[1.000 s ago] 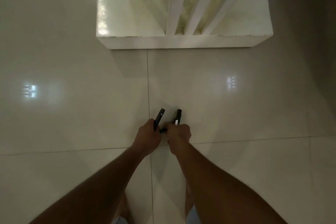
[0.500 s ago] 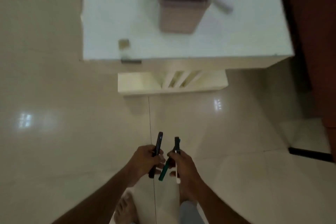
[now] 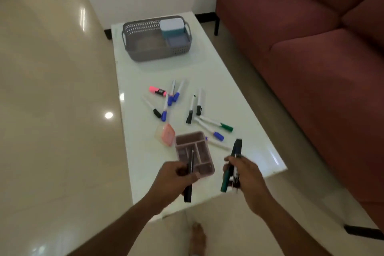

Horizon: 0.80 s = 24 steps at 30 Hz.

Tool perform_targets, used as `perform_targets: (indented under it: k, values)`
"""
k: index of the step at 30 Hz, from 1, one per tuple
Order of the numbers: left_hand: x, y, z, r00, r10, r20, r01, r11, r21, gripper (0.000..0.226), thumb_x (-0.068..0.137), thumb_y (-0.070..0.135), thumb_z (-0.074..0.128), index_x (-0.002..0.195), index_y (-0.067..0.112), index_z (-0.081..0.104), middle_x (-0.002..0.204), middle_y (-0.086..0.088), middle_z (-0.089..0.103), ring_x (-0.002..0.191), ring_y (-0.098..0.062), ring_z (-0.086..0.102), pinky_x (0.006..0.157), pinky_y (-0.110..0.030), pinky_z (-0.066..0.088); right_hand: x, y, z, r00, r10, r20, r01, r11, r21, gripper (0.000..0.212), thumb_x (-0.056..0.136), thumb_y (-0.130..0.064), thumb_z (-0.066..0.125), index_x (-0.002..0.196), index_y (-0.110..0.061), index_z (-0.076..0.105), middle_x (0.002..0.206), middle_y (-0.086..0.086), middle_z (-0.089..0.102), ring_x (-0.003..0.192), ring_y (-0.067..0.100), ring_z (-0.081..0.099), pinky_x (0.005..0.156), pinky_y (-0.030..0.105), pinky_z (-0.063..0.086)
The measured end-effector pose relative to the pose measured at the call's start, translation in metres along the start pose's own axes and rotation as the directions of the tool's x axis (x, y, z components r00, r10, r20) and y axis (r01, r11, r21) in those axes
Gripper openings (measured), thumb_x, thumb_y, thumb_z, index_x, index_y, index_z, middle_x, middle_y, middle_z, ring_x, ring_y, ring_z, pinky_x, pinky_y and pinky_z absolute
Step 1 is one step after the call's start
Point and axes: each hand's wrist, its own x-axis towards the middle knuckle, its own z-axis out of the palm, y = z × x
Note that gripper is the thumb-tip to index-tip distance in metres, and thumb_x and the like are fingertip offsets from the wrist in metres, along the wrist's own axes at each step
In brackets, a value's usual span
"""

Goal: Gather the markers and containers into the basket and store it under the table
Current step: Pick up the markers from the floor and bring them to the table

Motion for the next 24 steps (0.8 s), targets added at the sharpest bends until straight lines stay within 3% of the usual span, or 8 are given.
perform_targets:
  k: [2,4,8,10,15,19,22,24]
  values:
    - [0.041,0.03,-0.016,0.997,0.056,-0.044,-0.056,0.998,0.016,0.008,0.078,0.014,0.077,0.079,0.008,0.072,0.063,-0.001,0.067,0.059,-0.015,0.064,0.057,-0.029,0.054,0.042,-0.04,0.012,0.999,-0.039,0.009,0.038,0.999,0.031,0.016,0.097,-0.016,0.054,0.092,-0.007,0.067,0.075,0.008,0.066,0.073,0.023,0.061,0.066,0.036,0.053]
    - [0.085,0.05,-0.031,0.988,0.082,-0.134,-0.076,0.996,0.05,0.015,0.075,0.019,0.08,0.087,0.015,0.071,0.072,-0.002,0.071,0.066,-0.017,0.068,0.062,-0.031,0.055,0.081,-0.066,0.025,1.0,-0.011,-0.009,0.011,1.0,0.002,0.013,0.096,-0.017,0.057,0.093,-0.009,0.067,0.078,0.006,0.068,0.075,0.023,0.064,0.072,0.04,0.058]
    - [0.169,0.068,-0.06,0.973,0.02,-0.231,0.014,0.989,0.146,0.022,0.074,0.015,0.08,0.089,0.006,0.068,0.075,-0.012,0.071,0.071,-0.026,0.068,0.072,-0.04,0.058,0.15,-0.094,0.047,0.997,0.058,0.043,-0.05,0.985,-0.163,0.014,0.095,-0.018,0.056,0.101,-0.007,0.063,0.088,0.011,0.068,0.071,0.023,0.066,0.069,0.037,0.057]
    - [0.197,0.074,-0.066,0.98,-0.018,-0.198,0.062,0.974,0.216,0.024,0.073,0.015,0.079,0.088,0.002,0.066,0.081,-0.02,0.07,0.079,-0.034,0.069,0.079,-0.048,0.059,0.177,-0.101,0.053,0.998,0.059,0.019,-0.051,0.957,-0.287,0.017,0.094,-0.019,0.058,0.103,-0.005,0.062,0.092,0.012,0.067,0.069,0.023,0.066,0.062,0.034,0.056]
    - [0.259,0.077,-0.062,0.992,-0.029,-0.127,0.075,0.923,0.377,0.024,0.072,0.009,0.076,0.084,0.006,0.056,0.083,-0.015,0.062,0.073,-0.025,0.06,0.074,-0.042,0.057,0.238,-0.107,0.068,0.993,-0.031,-0.114,-0.031,0.863,-0.504,0.019,0.086,-0.017,0.063,0.093,0.0,0.063,0.081,0.014,0.064,0.062,0.03,0.066,0.063,0.039,0.059]
    - [0.295,0.065,-0.055,0.996,0.011,-0.084,0.034,0.856,0.515,0.024,0.073,0.004,0.071,0.085,0.003,0.051,0.07,-0.006,0.049,0.063,-0.018,0.052,0.052,-0.028,0.045,0.271,-0.106,0.079,0.981,-0.044,-0.187,-0.085,0.773,-0.628,0.015,0.083,-0.016,0.063,0.084,-0.001,0.062,0.081,0.019,0.07,0.072,0.035,0.073,0.068,0.042,0.06]
    - [0.311,0.059,-0.057,0.997,0.079,-0.006,-0.056,0.76,0.648,0.022,0.078,0.005,0.067,0.089,0.003,0.048,0.085,-0.013,0.059,0.08,-0.025,0.058,0.062,-0.029,0.044,0.287,-0.103,0.091,0.961,-0.064,-0.27,-0.137,0.737,-0.662,0.019,0.084,-0.018,0.061,0.087,0.001,0.061,0.085,0.019,0.07,0.07,0.033,0.069,0.062,0.037,0.055]
    - [0.312,0.06,-0.061,0.991,0.119,0.064,-0.13,0.716,0.685,0.021,0.082,0.009,0.065,0.088,0.006,0.044,0.088,-0.012,0.058,0.082,-0.024,0.055,0.064,-0.028,0.041,0.289,-0.101,0.097,0.949,-0.098,-0.298,-0.141,0.715,-0.685,0.028,0.086,-0.021,0.062,0.1,0.002,0.063,0.097,0.019,0.069,0.084,0.033,0.068,0.071,0.039,0.056]
